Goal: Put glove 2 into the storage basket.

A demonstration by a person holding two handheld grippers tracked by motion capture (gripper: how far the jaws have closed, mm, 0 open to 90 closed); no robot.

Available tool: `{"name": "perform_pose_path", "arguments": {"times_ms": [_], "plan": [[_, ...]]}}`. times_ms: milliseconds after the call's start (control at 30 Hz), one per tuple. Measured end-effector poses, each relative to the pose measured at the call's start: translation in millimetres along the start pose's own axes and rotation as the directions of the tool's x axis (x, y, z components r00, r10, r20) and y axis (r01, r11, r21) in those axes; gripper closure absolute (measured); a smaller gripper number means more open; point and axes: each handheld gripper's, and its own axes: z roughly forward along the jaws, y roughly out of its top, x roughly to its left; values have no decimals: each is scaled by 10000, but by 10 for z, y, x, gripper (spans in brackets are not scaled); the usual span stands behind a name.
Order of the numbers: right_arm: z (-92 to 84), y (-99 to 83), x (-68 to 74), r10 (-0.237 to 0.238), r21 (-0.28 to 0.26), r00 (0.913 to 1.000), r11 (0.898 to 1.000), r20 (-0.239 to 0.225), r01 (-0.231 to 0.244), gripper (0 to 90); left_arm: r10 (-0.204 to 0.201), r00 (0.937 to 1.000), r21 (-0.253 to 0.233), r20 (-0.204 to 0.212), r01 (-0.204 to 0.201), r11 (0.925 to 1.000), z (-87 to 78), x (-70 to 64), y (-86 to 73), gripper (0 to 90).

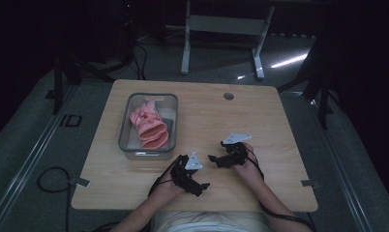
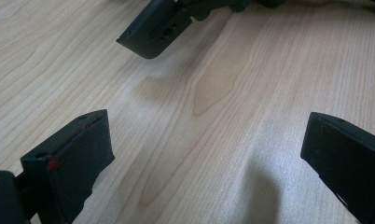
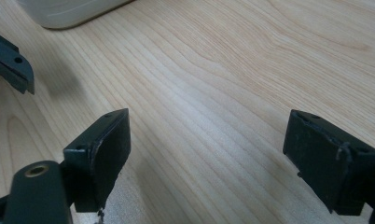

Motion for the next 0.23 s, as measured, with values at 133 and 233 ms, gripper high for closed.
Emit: {"name": "perform_pose_path", "arguments": {"times_ms": [133, 233], "plan": [[2, 1, 4, -48, 27, 10000, 10000, -31, 48, 147, 8, 10000, 31, -29, -8, 10000, 2, 3, -6, 17], [5, 2, 8, -123, 56, 9999, 9999, -29, 123, 148, 21, 10000, -19, -41, -21, 10000, 3, 0, -7, 17]]}}
